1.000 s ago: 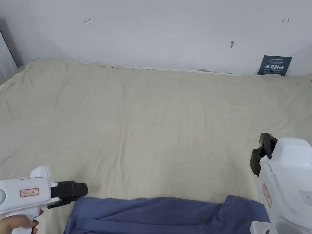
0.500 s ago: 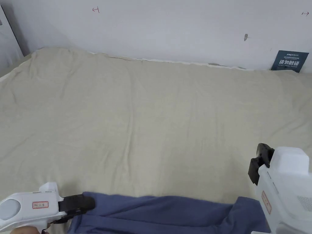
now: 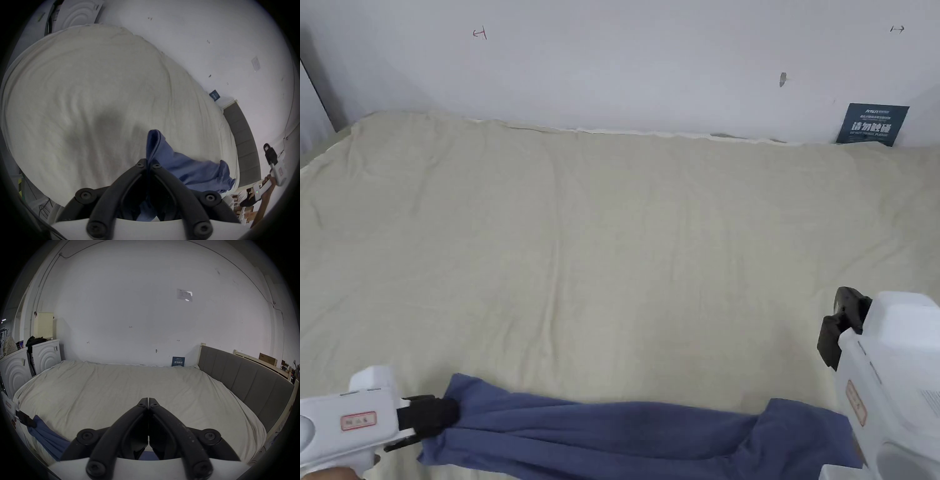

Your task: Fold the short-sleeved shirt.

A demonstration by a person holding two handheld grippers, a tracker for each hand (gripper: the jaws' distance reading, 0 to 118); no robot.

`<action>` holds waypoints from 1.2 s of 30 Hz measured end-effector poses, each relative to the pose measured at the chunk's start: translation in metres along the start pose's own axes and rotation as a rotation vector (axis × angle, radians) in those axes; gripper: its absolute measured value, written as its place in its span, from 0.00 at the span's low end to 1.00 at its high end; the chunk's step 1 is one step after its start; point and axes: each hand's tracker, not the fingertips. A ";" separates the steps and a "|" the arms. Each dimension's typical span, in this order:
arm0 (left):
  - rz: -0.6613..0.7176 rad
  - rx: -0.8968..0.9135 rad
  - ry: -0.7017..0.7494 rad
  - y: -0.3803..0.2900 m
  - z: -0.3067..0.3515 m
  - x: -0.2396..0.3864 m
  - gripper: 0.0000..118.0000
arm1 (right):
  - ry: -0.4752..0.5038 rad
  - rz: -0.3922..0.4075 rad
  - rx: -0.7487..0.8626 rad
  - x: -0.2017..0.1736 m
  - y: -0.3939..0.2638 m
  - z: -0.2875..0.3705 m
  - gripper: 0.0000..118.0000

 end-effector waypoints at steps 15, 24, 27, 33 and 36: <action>-0.161 0.026 0.066 -0.009 0.030 0.065 0.03 | -0.006 -0.047 0.023 0.030 -0.004 0.016 0.01; -0.330 -0.159 -0.102 -0.061 -0.060 0.177 0.03 | -0.016 -0.062 0.027 0.044 -0.007 0.028 0.01; -0.360 -0.201 -0.080 -0.079 -0.088 0.200 0.03 | -0.033 -0.064 0.030 0.052 -0.008 0.033 0.01; -0.343 -0.228 -0.055 -0.100 -0.113 0.213 0.21 | -0.064 -0.070 0.019 0.064 -0.012 0.037 0.01; -0.304 -0.215 -0.070 -0.099 -0.111 0.213 0.96 | -0.072 -0.074 0.013 0.066 -0.013 0.037 0.01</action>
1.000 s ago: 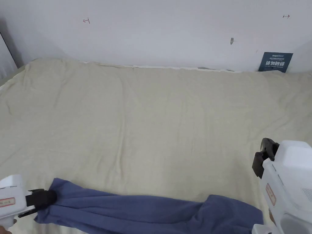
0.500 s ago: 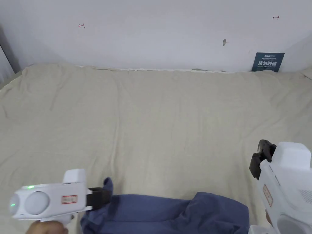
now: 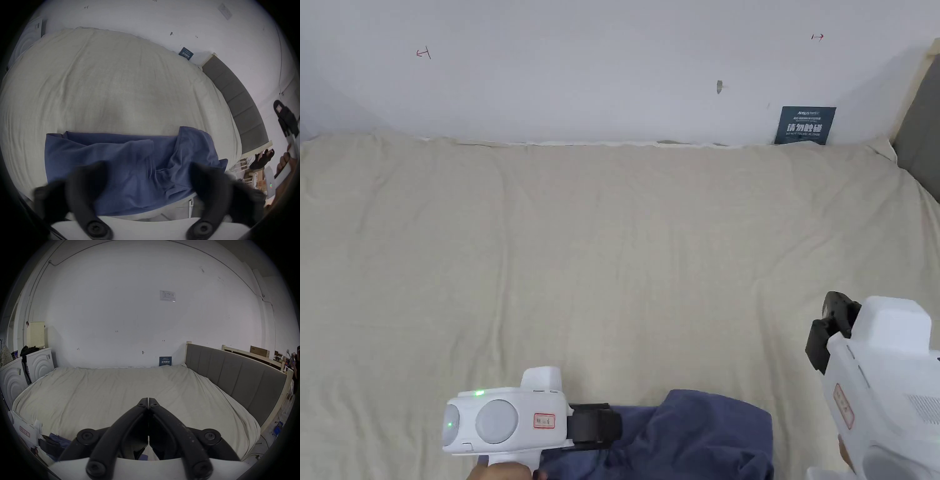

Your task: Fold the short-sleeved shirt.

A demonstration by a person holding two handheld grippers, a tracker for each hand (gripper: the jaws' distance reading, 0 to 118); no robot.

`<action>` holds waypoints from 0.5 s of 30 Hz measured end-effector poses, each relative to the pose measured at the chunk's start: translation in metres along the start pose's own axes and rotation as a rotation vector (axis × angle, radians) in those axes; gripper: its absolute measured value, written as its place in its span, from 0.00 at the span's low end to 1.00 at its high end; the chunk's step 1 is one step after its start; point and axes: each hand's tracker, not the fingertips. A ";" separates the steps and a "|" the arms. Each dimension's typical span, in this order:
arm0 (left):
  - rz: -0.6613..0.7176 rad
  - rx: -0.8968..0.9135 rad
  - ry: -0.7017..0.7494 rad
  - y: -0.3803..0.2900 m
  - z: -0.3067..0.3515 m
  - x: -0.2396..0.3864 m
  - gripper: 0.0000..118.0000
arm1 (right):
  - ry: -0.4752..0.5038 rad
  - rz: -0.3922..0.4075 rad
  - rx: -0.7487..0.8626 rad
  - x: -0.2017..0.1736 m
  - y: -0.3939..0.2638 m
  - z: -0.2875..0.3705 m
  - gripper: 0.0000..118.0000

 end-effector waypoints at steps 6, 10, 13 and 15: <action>0.059 0.204 -0.017 0.011 0.046 -0.010 0.96 | 0.005 -0.006 -0.004 -0.002 0.000 -0.003 0.01; -0.011 0.409 0.067 0.011 0.080 -0.025 0.62 | 0.019 -0.001 -0.002 -0.008 0.002 -0.004 0.01; -0.030 0.458 0.156 0.007 0.088 -0.040 0.02 | 0.032 0.001 -0.005 -0.012 0.002 -0.006 0.01; -0.038 0.460 0.185 0.003 0.087 -0.048 0.02 | 0.038 0.002 -0.007 -0.013 0.002 -0.006 0.01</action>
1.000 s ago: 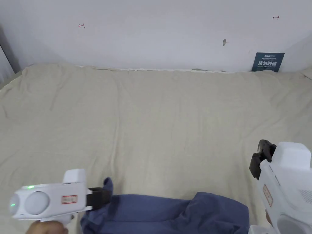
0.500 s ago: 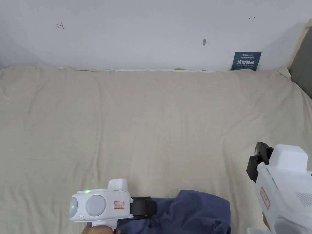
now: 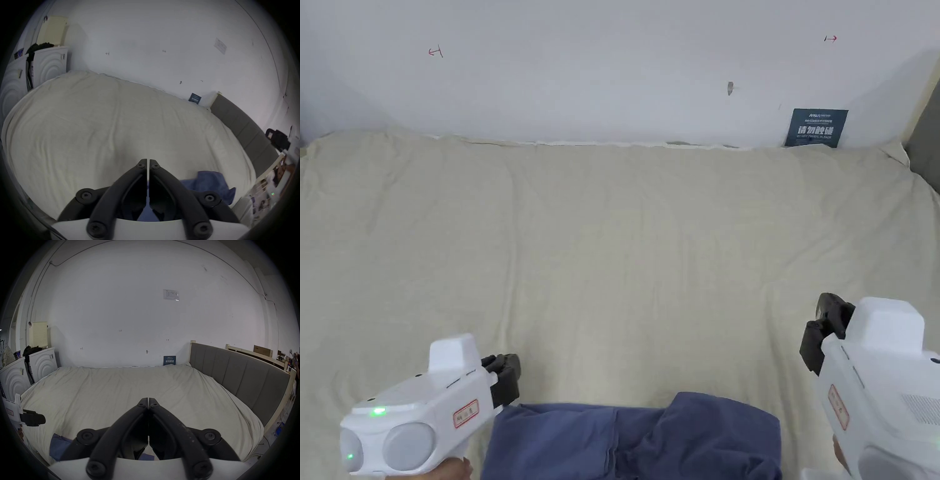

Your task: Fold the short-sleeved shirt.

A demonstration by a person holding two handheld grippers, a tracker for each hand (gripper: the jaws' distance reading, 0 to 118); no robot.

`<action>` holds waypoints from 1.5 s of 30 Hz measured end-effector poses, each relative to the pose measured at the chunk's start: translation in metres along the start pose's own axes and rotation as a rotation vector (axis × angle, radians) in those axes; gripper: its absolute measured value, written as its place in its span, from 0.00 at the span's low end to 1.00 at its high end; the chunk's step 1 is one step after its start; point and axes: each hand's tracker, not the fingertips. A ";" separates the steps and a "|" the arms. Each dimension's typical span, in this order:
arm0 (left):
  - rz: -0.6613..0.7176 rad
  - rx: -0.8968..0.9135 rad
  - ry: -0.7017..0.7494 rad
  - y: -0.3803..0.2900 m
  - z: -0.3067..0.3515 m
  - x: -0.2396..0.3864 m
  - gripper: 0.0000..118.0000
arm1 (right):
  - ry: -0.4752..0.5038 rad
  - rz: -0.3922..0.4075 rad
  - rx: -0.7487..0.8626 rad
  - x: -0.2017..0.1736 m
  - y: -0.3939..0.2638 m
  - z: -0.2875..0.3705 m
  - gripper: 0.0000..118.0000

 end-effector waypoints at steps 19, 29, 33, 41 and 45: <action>-0.273 -0.260 -0.054 -0.093 -0.066 0.091 0.01 | -0.031 -0.002 -0.026 0.017 -0.004 0.001 0.01; -0.304 -0.304 -0.096 -0.108 -0.071 0.096 0.01 | -0.037 -0.001 -0.033 0.022 -0.005 0.004 0.01; -0.228 -0.186 -0.109 -0.072 -0.043 0.082 0.01 | -0.034 -0.008 -0.026 0.021 -0.003 0.004 0.01; -0.022 -0.189 -0.140 -0.017 -0.014 -0.004 0.03 | -0.019 -0.005 -0.024 0.013 -0.002 0.002 0.01; 0.135 -0.271 -0.149 -0.016 -0.018 -0.051 0.38 | -0.009 0.001 -0.030 0.006 -0.002 0.000 0.01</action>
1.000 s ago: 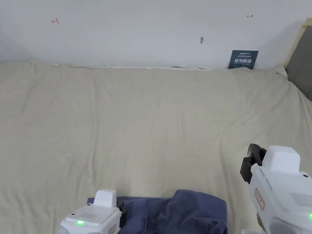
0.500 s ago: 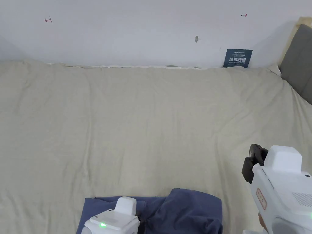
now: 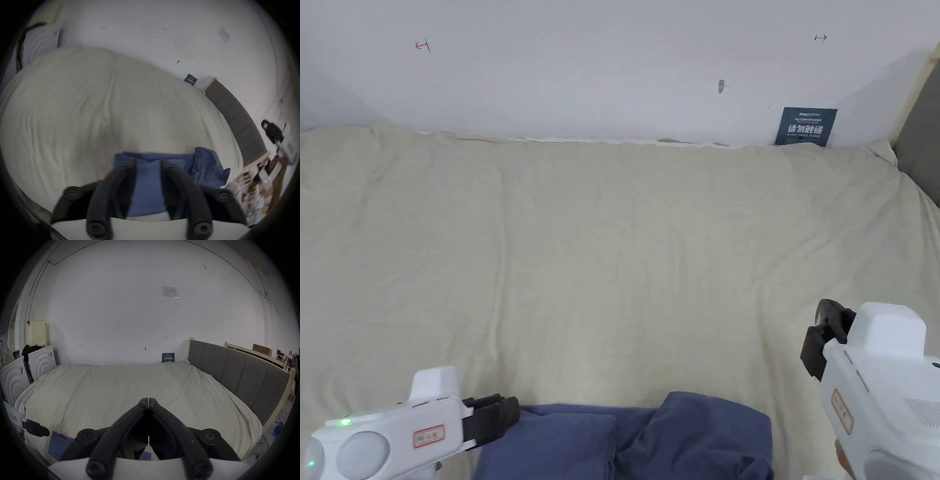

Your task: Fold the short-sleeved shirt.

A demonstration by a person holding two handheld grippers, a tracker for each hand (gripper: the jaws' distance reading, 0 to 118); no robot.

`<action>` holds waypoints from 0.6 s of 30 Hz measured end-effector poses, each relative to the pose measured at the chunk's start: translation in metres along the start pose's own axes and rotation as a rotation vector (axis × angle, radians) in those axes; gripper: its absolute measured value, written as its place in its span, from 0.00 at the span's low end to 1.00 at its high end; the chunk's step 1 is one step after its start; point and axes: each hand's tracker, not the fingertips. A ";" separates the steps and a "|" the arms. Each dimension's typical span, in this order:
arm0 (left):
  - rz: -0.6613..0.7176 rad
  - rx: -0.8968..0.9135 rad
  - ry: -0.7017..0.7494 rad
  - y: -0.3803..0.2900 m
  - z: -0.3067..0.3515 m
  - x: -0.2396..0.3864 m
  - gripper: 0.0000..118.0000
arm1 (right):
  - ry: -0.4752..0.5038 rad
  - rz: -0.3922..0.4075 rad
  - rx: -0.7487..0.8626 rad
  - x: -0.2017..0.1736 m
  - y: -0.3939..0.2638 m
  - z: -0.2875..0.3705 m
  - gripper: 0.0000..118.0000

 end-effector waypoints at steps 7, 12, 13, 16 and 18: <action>0.159 -0.095 -0.019 -0.010 -0.021 -0.047 0.99 | 0.010 0.012 -0.012 -0.009 -0.001 -0.004 0.01; 0.210 -0.157 -0.085 -0.020 -0.043 -0.061 0.59 | 0.015 0.021 -0.025 -0.012 -0.002 -0.007 0.01; 0.174 -0.135 -0.065 -0.022 -0.044 -0.058 0.43 | 0.014 0.021 -0.026 -0.013 -0.002 -0.007 0.01; 0.100 -0.132 -0.029 -0.029 -0.048 -0.047 0.31 | 0.017 0.008 -0.033 -0.012 -0.003 -0.009 0.01; 0.090 -0.137 -0.028 -0.032 -0.049 -0.042 0.23 | 0.016 0.007 -0.035 -0.012 -0.003 -0.009 0.01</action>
